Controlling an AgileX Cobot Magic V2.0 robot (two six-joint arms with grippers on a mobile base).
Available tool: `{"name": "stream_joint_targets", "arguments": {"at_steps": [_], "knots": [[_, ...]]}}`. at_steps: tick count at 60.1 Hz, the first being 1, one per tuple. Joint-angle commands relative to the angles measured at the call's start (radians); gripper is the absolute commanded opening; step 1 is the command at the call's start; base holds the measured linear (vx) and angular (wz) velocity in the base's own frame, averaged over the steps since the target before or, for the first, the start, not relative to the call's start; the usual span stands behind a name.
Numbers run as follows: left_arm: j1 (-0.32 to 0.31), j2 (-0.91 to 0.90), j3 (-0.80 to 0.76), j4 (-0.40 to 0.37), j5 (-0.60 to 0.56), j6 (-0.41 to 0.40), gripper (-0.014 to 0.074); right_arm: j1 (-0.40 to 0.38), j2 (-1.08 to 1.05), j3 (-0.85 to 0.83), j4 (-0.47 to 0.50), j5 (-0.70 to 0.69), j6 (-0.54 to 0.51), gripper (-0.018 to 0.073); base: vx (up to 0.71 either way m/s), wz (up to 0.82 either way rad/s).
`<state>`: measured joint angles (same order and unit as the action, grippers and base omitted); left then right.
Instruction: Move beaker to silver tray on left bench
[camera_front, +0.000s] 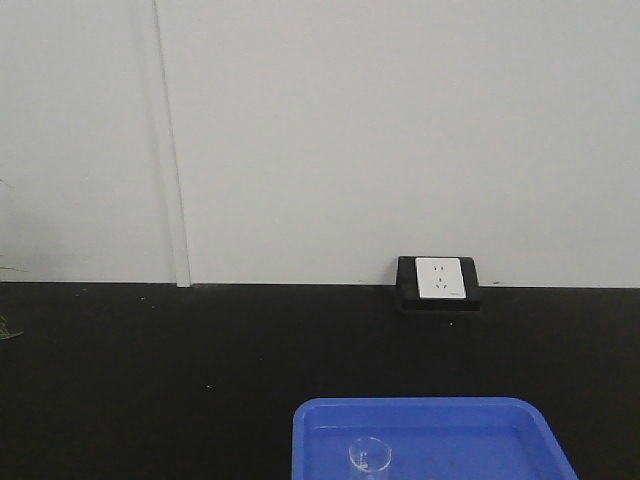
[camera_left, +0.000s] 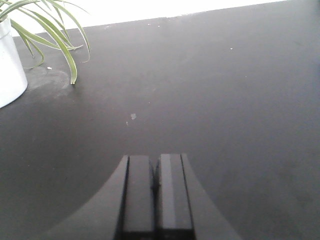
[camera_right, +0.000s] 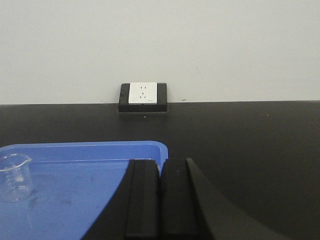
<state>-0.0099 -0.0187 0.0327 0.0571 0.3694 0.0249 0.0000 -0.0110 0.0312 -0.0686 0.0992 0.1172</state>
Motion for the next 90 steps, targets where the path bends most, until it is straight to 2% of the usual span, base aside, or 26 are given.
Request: {"name": "stream_joint_targets", "arguments": {"at_steps": [1, 15, 28, 49, 60, 77, 82, 87, 90], "knots": [[-0.005, -0.007, 0.020, -0.003, -0.081, -0.002, 0.0001, -0.003, -0.013, 0.005, -0.003, -0.093, -0.001, -0.0011, 0.00, 0.00], [-0.005, -0.007, 0.020, -0.003, -0.081, -0.002, 0.0001, -0.003, 0.000, -0.011, -0.005, -0.278, -0.001, -0.0011, 0.00, 0.00], [-0.005, -0.007, 0.020, -0.003, -0.081, -0.002, 0.0001, -0.003, 0.178, -0.180, -0.008, -0.175, -0.005, -0.0011, 0.00, 0.00], [-0.005, -0.007, 0.020, -0.003, -0.081, -0.002, 0.0001, -0.003, 0.508, -0.299, -0.004, -0.206, -0.004, 0.0019, 0.00, 0.00], [-0.005, -0.007, 0.020, -0.003, -0.081, -0.002, 0.0001, -0.003, 0.652, -0.299, -0.002, -0.288, -0.004, 0.0123, 0.00, 0.00], [-0.005, -0.007, 0.020, -0.003, -0.081, -0.002, 0.0001, -0.003, 0.882, -0.299, -0.002, -0.479, -0.011, 0.0430, 0.00, 0.00], [-0.005, -0.007, 0.020, -0.003, -0.081, -0.002, 0.0001, -0.003, 0.955, -0.299, -0.003, -0.547, -0.007, 0.0480, 0.00, 0.00], [-0.005, -0.007, 0.020, -0.003, -0.081, -0.002, 0.0001, -0.002, 1.036, -0.299, -0.047, -0.602, -0.007, 0.0503, 0.00, 0.00], [-0.005, -0.007, 0.020, -0.003, -0.081, -0.002, 0.0001, -0.002, 1.092, -0.299, -0.144, -0.639, -0.008, 0.0503, 0.00, 0.00]]}}
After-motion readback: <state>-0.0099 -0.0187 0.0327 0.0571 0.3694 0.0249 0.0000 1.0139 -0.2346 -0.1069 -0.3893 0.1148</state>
